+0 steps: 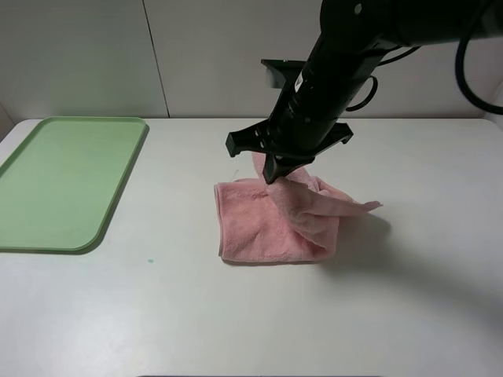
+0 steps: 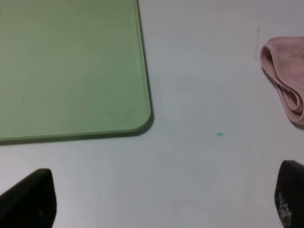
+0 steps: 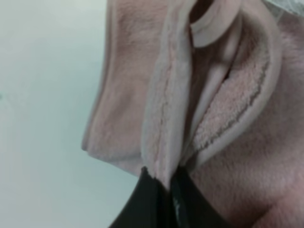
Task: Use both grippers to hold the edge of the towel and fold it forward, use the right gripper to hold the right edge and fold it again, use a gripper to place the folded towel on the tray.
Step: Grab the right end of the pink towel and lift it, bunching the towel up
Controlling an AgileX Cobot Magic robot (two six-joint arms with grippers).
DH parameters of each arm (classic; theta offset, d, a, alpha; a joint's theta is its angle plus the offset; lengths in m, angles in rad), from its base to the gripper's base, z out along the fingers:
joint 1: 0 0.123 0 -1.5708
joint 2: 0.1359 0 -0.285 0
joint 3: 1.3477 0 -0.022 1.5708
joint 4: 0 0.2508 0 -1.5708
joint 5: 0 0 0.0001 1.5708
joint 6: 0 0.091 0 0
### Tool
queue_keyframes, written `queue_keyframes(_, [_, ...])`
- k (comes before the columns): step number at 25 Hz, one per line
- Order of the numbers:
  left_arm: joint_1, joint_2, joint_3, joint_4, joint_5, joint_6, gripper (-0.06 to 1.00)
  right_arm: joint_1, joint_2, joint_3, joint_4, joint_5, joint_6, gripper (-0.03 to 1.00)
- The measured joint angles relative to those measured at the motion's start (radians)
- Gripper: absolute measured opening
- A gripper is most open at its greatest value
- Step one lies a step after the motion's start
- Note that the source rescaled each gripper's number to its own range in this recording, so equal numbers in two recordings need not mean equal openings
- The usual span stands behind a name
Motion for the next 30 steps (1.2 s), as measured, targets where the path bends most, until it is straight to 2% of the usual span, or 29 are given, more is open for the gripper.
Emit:
queue_keyframes(16, [0.0, 0.0, 0.0, 0.0, 0.0, 0.0, 0.92, 0.007, 0.132, 0.0, 0.098, -0.167, -0.023, 0.01])
queue_keyframes(28, [0.0, 0.0, 0.0, 0.0, 0.0, 0.0, 0.92, 0.008, 0.173, 0.0, 0.115, -0.193, -0.027, 0.01])
queue_keyframes(30, [0.0, 0.0, 0.0, 0.0, 0.0, 0.0, 0.92, 0.008, 0.173, 0.0, 0.118, -0.193, -0.027, 0.04])
